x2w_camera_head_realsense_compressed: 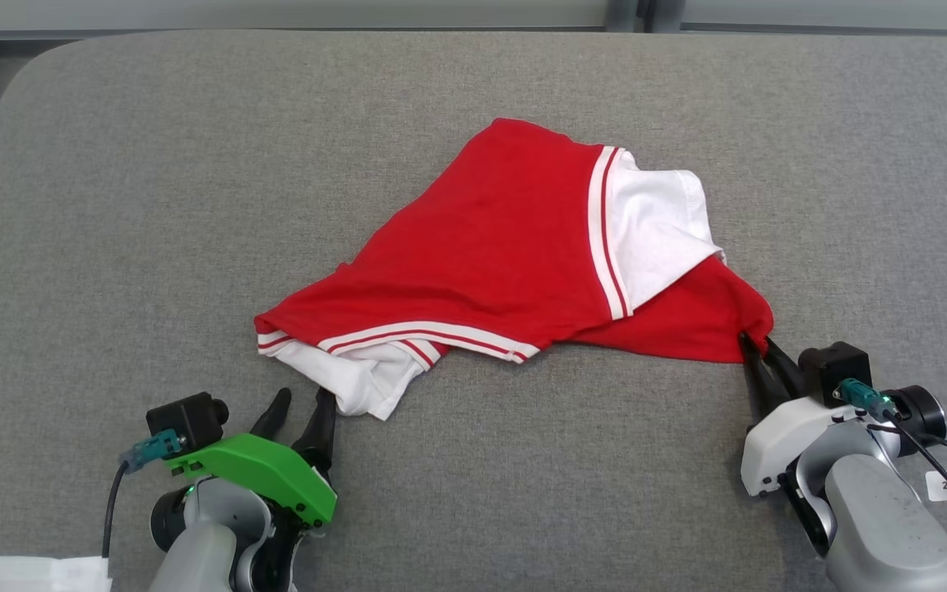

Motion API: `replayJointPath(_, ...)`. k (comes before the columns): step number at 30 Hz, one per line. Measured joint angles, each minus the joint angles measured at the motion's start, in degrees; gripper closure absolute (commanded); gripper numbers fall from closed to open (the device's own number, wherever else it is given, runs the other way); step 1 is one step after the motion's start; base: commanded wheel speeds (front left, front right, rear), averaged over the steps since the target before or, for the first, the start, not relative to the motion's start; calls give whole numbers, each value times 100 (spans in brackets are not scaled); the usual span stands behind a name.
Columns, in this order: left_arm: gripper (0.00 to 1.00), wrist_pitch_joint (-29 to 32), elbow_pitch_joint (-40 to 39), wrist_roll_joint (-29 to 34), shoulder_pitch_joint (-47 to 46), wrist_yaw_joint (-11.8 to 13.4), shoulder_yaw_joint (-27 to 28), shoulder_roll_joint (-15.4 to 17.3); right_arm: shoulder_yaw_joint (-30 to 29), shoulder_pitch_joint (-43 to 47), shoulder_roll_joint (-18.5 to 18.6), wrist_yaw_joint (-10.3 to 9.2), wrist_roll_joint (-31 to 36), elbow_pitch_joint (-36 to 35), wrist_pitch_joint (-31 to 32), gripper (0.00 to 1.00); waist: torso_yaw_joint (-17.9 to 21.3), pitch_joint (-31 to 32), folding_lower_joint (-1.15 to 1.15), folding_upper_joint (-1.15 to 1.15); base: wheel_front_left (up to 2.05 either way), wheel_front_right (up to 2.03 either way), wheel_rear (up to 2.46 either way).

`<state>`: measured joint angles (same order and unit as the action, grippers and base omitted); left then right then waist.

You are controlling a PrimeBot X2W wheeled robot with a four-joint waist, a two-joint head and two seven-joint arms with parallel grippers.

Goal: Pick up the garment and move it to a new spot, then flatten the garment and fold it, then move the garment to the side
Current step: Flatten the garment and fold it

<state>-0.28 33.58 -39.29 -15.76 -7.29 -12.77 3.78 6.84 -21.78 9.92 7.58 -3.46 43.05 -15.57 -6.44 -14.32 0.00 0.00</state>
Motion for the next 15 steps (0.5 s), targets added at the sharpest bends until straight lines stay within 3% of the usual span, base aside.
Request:
replayJointPath(3,0,75,-237,-90,152,133,108,4,34,-3,3,3,-53,-13,-1,99,48,-11,0,0,0,0,0)
replayJointPath(7,0,225,-791,-250,577,231,231,149,75,5,36,4,-152,-16,0,100,85,-1,0,0,0,0,0)
replayJointPath(15,0,929,-2190,-542,1416,82,-73,513,163,40,140,3,-304,20,-1,100,-1,35,0,0,0,0,0)
